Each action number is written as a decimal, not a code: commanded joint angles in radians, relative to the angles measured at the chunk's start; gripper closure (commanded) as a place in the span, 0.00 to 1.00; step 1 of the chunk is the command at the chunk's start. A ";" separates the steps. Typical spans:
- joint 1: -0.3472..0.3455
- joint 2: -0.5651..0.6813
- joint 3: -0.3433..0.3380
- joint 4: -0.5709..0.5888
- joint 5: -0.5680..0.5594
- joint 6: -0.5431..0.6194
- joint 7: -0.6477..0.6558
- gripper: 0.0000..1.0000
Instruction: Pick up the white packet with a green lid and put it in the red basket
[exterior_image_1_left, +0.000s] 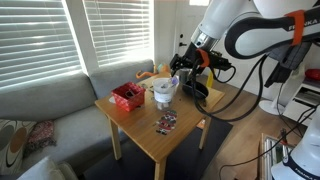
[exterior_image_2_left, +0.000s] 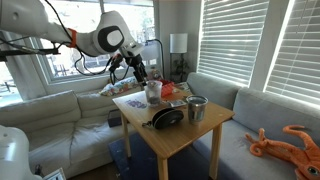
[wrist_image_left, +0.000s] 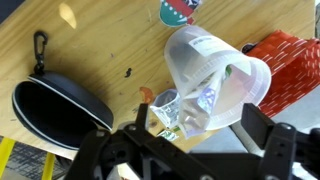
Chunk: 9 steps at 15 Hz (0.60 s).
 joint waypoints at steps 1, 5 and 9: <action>0.004 0.098 0.002 0.093 -0.043 0.032 0.082 0.13; 0.019 0.157 -0.008 0.140 -0.100 0.010 0.134 0.52; 0.037 0.185 -0.018 0.158 -0.130 -0.014 0.152 0.81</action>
